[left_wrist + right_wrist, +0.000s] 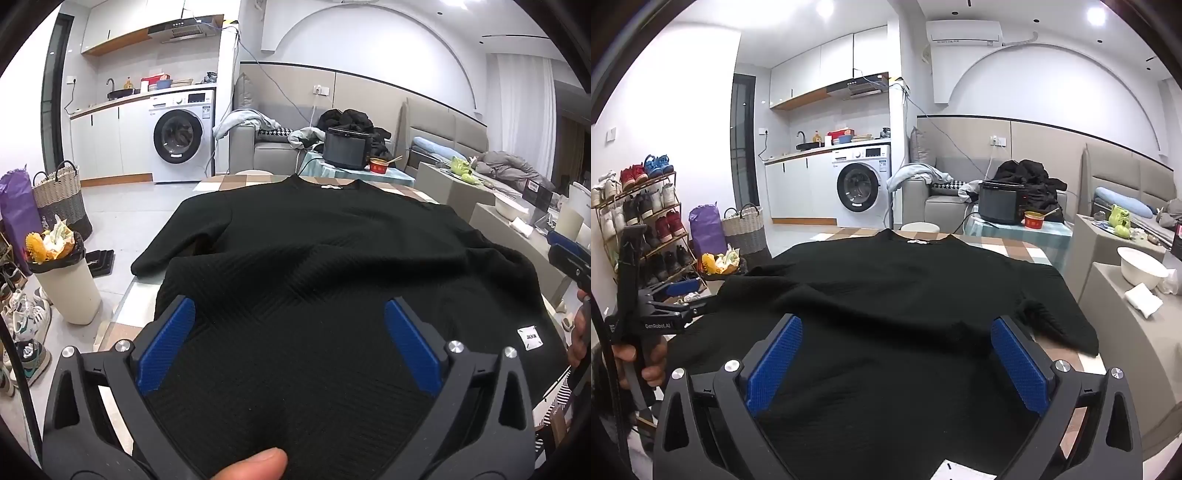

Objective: Fold small clothes

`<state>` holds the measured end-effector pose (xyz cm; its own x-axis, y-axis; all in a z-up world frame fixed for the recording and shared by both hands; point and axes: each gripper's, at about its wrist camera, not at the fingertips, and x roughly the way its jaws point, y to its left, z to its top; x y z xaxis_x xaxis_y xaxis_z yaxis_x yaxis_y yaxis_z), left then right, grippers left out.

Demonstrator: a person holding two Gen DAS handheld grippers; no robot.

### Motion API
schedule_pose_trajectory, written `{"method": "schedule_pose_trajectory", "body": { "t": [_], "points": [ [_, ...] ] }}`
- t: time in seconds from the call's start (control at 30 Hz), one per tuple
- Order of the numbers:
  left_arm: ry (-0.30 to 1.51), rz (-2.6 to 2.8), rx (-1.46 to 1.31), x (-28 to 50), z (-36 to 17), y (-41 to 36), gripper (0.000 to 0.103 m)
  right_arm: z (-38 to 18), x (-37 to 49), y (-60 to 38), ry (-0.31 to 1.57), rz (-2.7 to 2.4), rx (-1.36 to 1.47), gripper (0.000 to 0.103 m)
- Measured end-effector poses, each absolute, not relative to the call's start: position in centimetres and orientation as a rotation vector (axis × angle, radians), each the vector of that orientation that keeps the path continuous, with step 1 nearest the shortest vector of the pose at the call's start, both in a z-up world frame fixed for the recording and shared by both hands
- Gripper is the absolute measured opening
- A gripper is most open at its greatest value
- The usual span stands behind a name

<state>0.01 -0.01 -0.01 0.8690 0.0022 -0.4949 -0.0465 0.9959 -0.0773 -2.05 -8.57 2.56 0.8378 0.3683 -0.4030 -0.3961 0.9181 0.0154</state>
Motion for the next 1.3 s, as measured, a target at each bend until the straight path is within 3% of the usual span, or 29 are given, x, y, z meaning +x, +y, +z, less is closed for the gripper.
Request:
{"method": "schedule_pose_trajectory", "body": {
  "t": [1.3],
  "points": [
    [0.501, 0.022, -0.091, -0.8, 0.5, 0.3, 0.102, 3.4, -3.1, -8.8, 0.419, 0.373, -0.05, 0.103]
  ]
}}
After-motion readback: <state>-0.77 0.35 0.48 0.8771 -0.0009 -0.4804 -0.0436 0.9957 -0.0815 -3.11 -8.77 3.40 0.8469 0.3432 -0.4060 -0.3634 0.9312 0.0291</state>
